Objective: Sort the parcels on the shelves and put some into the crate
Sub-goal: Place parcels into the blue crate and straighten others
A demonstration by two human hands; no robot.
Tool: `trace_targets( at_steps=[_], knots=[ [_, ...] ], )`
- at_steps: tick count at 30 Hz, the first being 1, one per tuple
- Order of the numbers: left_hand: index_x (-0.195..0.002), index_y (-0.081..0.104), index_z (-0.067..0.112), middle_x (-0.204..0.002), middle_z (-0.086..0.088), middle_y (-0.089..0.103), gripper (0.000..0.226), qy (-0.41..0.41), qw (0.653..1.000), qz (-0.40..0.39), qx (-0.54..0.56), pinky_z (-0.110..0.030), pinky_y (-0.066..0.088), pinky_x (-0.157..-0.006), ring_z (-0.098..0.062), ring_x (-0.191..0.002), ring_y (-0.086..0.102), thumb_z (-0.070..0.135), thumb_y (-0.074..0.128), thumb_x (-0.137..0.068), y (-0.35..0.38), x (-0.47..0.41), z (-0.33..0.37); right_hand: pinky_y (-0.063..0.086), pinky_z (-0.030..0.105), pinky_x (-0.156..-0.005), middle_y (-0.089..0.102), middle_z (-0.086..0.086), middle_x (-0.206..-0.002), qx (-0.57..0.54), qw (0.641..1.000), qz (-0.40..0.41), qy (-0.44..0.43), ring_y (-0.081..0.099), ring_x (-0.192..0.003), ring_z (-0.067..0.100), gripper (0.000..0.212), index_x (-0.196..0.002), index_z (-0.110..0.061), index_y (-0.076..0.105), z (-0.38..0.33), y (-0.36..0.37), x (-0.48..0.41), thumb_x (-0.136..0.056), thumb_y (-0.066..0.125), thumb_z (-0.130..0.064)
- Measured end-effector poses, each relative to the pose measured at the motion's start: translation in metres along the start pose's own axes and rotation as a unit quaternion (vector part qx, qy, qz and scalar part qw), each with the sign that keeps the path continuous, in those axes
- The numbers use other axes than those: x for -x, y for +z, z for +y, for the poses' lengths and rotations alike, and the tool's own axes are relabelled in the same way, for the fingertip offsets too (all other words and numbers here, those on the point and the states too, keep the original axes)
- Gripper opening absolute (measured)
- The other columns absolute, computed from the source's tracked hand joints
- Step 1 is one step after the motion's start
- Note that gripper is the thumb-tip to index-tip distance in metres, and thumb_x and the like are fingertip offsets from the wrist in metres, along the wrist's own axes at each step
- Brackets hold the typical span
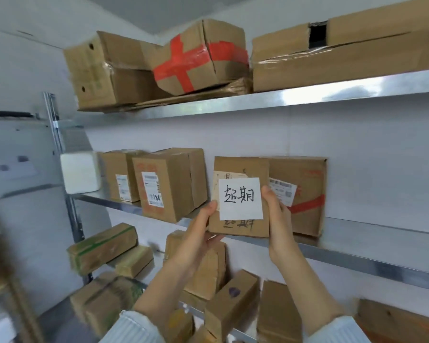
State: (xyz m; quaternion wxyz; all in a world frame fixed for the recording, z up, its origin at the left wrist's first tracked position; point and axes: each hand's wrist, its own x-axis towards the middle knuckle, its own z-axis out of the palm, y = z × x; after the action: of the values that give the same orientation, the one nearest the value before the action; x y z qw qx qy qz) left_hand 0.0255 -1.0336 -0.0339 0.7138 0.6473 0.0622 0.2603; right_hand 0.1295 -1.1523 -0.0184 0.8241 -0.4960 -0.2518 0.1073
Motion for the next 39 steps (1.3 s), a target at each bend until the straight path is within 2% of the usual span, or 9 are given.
trace_targets(
  at_steps=[6,11,15,20,24,27,31,34,39],
  knots=[
    [-0.12,0.06,0.031,-0.114,0.002,0.071,0.042,0.019,0.995,0.091,-0.025,-0.03,0.049,-0.094,-0.015,-0.111,0.064,0.054,0.049,-0.087,-0.136,0.034,0.024,0.053,0.026,-0.066,0.076,0.001,-0.099,-0.023,0.997,-0.062,0.039,0.072,-0.091,0.018,0.043,-0.118,-0.019,0.068,0.063,0.135,0.01,-0.085,0.06,-0.046],
    [-0.124,0.06,0.029,-0.118,0.001,0.069,0.053,0.012,0.984,0.171,-0.045,-0.035,0.047,-0.099,-0.017,-0.114,0.063,0.06,0.051,-0.083,-0.246,0.078,0.039,0.057,0.038,-0.079,0.076,0.004,-0.097,-0.049,0.986,-0.128,0.095,0.072,-0.09,0.023,0.036,-0.112,-0.019,0.069,0.12,0.246,0.031,-0.086,0.062,-0.043],
    [-0.121,0.061,0.027,-0.113,0.001,0.071,0.047,0.024,0.972,0.229,-0.043,-0.022,0.055,-0.079,-0.012,-0.105,0.067,0.055,0.049,-0.086,-0.317,0.11,0.05,0.057,0.031,-0.067,0.076,0.003,-0.098,-0.071,0.971,-0.195,0.122,0.073,-0.084,0.018,0.031,-0.111,-0.02,0.069,0.156,0.324,0.051,-0.091,0.057,-0.04],
    [-0.126,0.059,0.027,-0.119,0.0,0.069,0.056,0.034,0.947,0.317,-0.039,-0.039,0.046,-0.103,-0.02,-0.116,0.06,0.057,0.049,-0.08,-0.388,0.14,0.054,0.057,0.033,-0.076,0.076,-0.007,-0.095,-0.061,0.95,-0.272,0.14,0.072,-0.089,0.014,0.031,-0.112,-0.026,0.069,0.196,0.402,0.065,-0.091,0.056,-0.044],
    [-0.126,0.059,0.026,-0.121,-0.001,0.068,0.05,0.041,0.928,0.369,-0.036,-0.043,0.042,-0.106,-0.02,-0.118,0.06,0.053,0.047,-0.086,-0.439,0.147,0.05,0.055,0.041,-0.087,0.076,-0.004,-0.099,-0.066,0.93,-0.323,0.162,0.071,-0.094,0.019,0.042,-0.114,-0.025,0.069,0.232,0.455,0.067,-0.083,0.062,-0.053],
    [-0.124,0.059,0.026,-0.118,-0.001,0.069,0.041,0.044,0.911,0.408,-0.038,-0.043,0.043,-0.105,-0.02,-0.115,0.062,0.047,0.044,-0.093,-0.477,0.141,0.052,0.055,0.043,-0.089,0.076,-0.004,-0.1,-0.071,0.916,-0.355,0.173,0.071,-0.096,0.02,0.047,-0.116,-0.026,0.068,0.259,0.496,0.056,-0.08,0.061,-0.055],
    [-0.121,0.059,0.025,-0.116,-0.003,0.07,0.051,0.059,0.891,0.448,-0.035,-0.041,0.046,-0.102,-0.021,-0.112,0.063,0.053,0.054,-0.078,-0.526,0.114,0.062,0.057,0.036,-0.078,0.076,-0.005,-0.098,-0.076,0.902,-0.389,0.17,0.071,-0.092,0.017,0.044,-0.115,-0.026,0.068,0.284,0.552,0.028,-0.083,0.059,-0.055],
    [-0.119,0.06,0.024,-0.114,-0.004,0.071,0.046,0.055,0.878,0.473,-0.046,-0.034,0.051,-0.094,-0.02,-0.109,0.065,0.051,0.052,-0.084,-0.567,0.085,0.071,0.054,0.026,-0.063,0.076,-0.005,-0.094,-0.086,0.896,-0.399,0.177,0.072,-0.08,0.011,0.034,-0.112,-0.024,0.068,0.3,0.596,-0.001,-0.09,0.057,-0.046],
    [-0.126,0.057,0.025,-0.115,-0.002,0.07,0.071,0.06,0.846,0.528,-0.042,-0.033,0.051,-0.094,-0.019,-0.109,0.065,0.063,0.065,-0.067,-0.624,0.055,0.07,0.051,0.017,-0.051,0.075,-0.004,-0.096,-0.094,0.875,-0.433,0.196,0.071,-0.071,0.006,0.035,-0.115,-0.019,0.066,0.339,0.655,-0.035,-0.093,0.053,-0.043]
  ],
)
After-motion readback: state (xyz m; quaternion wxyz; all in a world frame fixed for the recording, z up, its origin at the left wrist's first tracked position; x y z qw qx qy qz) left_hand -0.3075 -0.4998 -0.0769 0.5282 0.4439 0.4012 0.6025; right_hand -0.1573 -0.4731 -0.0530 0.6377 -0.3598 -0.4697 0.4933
